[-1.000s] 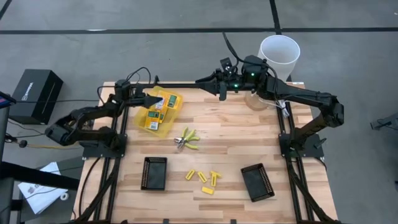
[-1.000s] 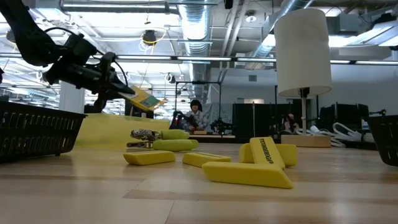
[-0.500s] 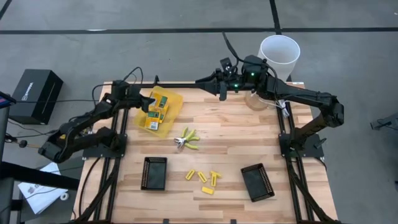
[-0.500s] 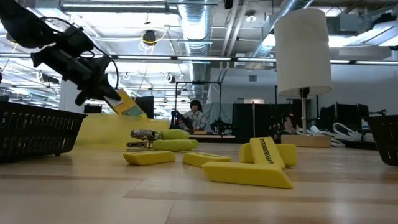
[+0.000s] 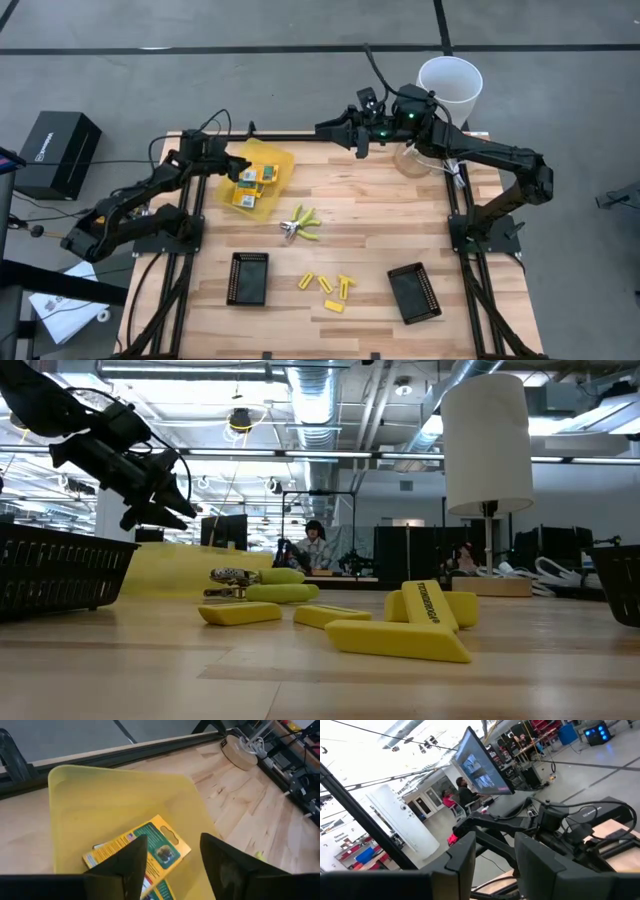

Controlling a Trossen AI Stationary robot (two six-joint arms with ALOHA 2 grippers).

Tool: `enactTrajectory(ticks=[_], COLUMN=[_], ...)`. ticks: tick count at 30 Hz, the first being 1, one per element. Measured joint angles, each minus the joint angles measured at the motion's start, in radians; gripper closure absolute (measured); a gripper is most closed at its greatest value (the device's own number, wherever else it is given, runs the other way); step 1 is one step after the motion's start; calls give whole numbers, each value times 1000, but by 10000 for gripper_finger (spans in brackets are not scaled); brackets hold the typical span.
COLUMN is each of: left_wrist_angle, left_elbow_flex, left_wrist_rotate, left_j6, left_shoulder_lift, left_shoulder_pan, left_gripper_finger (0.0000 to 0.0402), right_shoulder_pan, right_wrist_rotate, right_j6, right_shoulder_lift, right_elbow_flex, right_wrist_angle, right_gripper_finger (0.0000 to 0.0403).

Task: Pick & Place School Supplies
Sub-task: Put the green hole puncher into the left black bin

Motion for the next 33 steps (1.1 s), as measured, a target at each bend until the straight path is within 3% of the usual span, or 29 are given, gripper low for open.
enactTrajectory(ticks=[3, 10, 18, 21, 25, 29, 33], left_wrist_angle=[13, 182, 494, 542, 539, 518, 364], left_elbow_flex=[-1, -1, -1, -1, -1, -1, 61], left_wrist_rotate=[22, 211, 285, 195, 25, -118, -217], left_j6=[-48, -333, -758, -845, -846, -779, -675], left_shoulder_lift=[-24, -149, -311, -333, -313, -219, -67], left_shoulder_pan=[0, -60, -386, -548, -760, -926, -1025], left_gripper_finger=[216, 235, 257, 255, 254, 254, 254], right_shoulder_pan=[0, 14, 85, 111, 136, 157, 159], right_wrist_rotate=[0, 0, 0, 1, 3, 5, 3], right_j6=[-3, -25, -94, -159, -181, -229, -240], right_shoulder_lift=[0, 1, 8, 13, 32, 27, 30], right_elbow_flex=[12, 12, 12, 11, 10, 12, 11], right_wrist_angle=[3, -24, -188, -273, -306, -300, -316], right_gripper_finger=[274, 274, 274, 274, 274, 274, 274])
